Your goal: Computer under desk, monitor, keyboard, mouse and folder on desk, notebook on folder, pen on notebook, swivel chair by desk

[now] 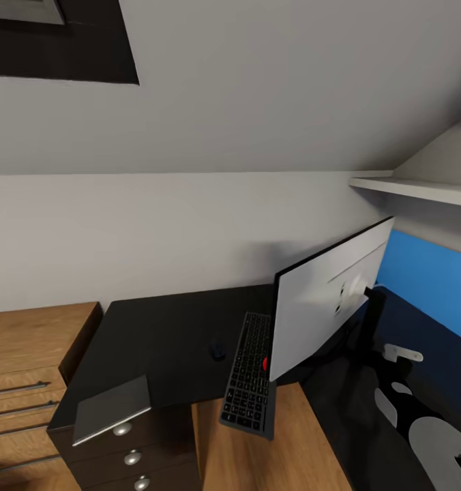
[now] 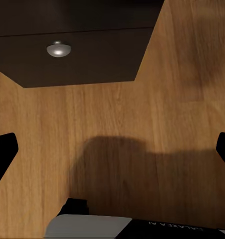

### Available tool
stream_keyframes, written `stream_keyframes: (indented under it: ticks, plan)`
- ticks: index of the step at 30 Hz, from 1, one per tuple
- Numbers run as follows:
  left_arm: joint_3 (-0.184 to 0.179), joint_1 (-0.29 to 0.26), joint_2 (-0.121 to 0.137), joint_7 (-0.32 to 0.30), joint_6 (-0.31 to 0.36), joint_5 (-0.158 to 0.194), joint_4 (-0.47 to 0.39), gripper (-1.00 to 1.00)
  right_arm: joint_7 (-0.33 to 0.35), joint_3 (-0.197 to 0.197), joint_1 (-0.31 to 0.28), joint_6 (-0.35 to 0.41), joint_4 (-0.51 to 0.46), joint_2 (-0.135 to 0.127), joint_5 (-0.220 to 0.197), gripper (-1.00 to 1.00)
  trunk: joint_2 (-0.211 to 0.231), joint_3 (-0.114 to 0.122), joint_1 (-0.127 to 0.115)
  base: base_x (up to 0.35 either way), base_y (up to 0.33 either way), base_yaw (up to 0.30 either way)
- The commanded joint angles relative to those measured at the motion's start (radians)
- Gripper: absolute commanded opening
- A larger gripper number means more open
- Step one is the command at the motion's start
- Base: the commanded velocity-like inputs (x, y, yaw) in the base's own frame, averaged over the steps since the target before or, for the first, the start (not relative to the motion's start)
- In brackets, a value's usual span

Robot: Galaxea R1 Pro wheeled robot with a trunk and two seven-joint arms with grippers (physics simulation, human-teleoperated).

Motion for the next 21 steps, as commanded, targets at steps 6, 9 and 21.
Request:
stream_keyframes:
  ticks: [6,9,21]
  plan:
    - [-0.003,0.0,0.0,0.007,0.004,0.008,0.006,1.0,-0.001,0.003,-0.001,-0.004,0.001,-0.003,-0.007,1.0,-0.001,-0.001,0.0,0.046,-0.04,0.0]
    - [-0.003,0.0,0.0,0.007,0.004,0.008,0.007,1.0,-0.001,0.003,-0.001,-0.004,0.001,-0.004,-0.007,1.0,-0.001,-0.001,0.0,0.013,-0.011,0.0]
    - [-0.003,0.0,0.0,0.007,0.004,0.009,0.008,1.0,-0.001,0.004,-0.001,-0.004,0.001,-0.003,-0.007,1.0,-0.001,-0.001,0.0,0.097,0.092,0.0]
